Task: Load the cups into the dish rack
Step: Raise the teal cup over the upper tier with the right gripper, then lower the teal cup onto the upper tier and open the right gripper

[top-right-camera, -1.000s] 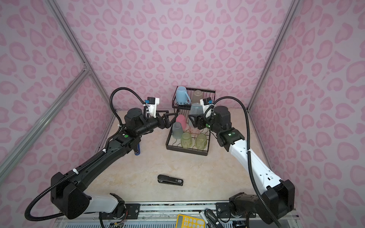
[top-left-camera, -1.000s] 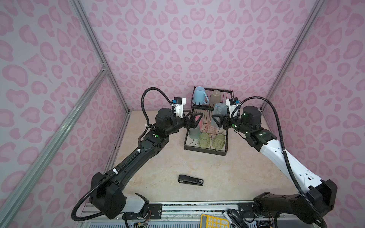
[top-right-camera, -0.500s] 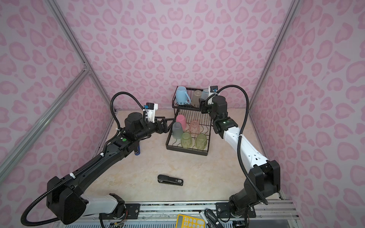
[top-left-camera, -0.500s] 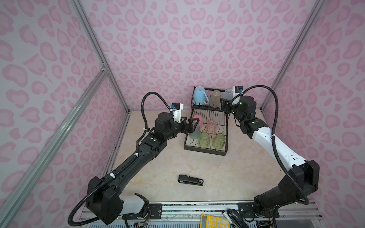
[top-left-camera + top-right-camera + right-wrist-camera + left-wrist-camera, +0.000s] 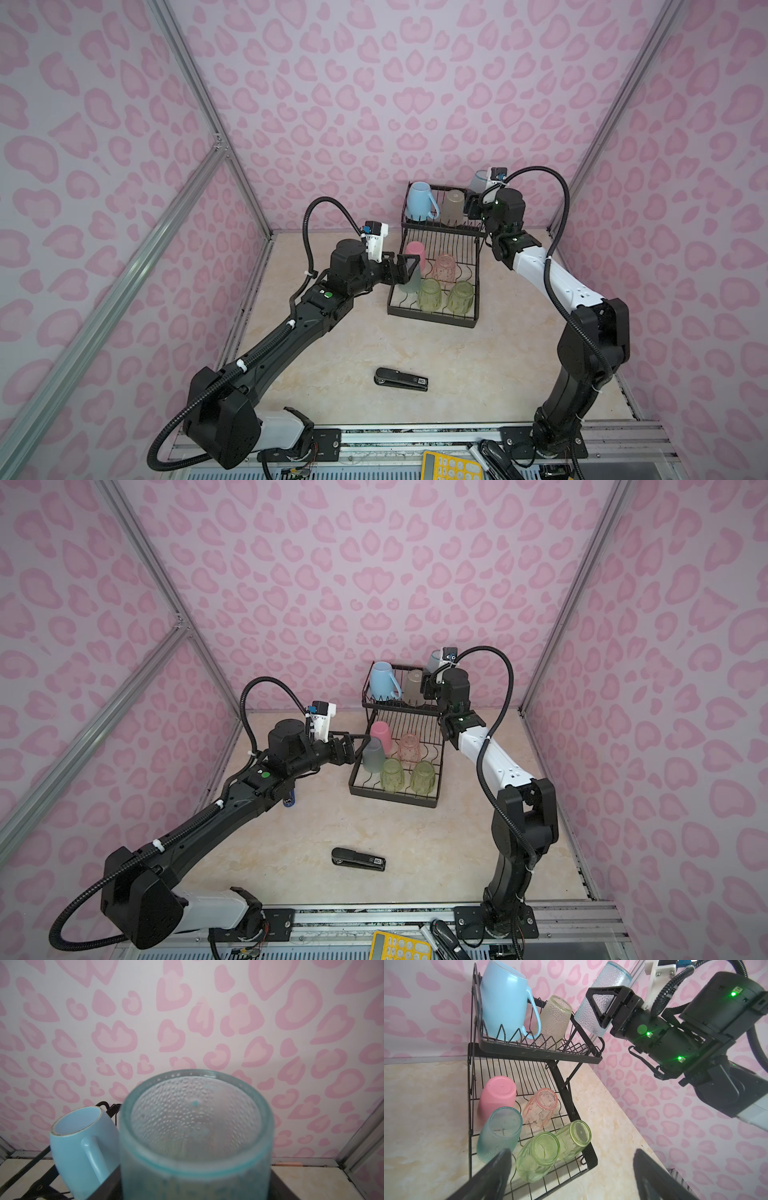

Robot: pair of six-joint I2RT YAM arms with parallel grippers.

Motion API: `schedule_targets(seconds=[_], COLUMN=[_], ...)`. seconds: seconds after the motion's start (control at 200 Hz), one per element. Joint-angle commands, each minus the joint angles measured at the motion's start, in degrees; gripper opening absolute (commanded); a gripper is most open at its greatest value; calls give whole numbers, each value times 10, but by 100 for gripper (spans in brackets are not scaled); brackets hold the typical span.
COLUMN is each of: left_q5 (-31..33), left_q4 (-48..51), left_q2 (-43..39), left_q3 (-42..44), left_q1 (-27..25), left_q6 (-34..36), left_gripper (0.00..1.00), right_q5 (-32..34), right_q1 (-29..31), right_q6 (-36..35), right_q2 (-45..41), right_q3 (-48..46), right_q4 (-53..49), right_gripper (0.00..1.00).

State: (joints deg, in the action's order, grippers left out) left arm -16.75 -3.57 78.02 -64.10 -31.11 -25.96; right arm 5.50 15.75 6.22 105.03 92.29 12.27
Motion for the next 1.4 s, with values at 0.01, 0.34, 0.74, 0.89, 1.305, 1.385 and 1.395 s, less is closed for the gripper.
schedule_targets(seconds=[0.01,0.34,0.74,0.89,1.305,1.385,1.395], left_q5=[-16,-29,-29,-29,-31,-32,-32], left_q4=[-16,-21,-22,-22,-24,-24,-25], left_q2=[11,24,19,17,17,18,18], left_q3=[-6,-6,3,7,5,6,7], left_q1=[1,2,2,2,2,2,2], left_q6=[-3,-9,-14,-16,-20,-20,-20], left_gripper=[93,93,92,92,92,92,92], right_q5=[19,45,70,80,116,130,130], right_q1=[-2,-3,-2,1,25,27,27], right_q6=[-16,-27,-38,-45,-84,-77,-76], right_q2=[21,57,88,96,113,111,111], right_q3=[16,29,15,3,15,16,15], right_q4=[33,53,87,107,99,91,90], right_gripper=[30,30,31,31,31,31,31])
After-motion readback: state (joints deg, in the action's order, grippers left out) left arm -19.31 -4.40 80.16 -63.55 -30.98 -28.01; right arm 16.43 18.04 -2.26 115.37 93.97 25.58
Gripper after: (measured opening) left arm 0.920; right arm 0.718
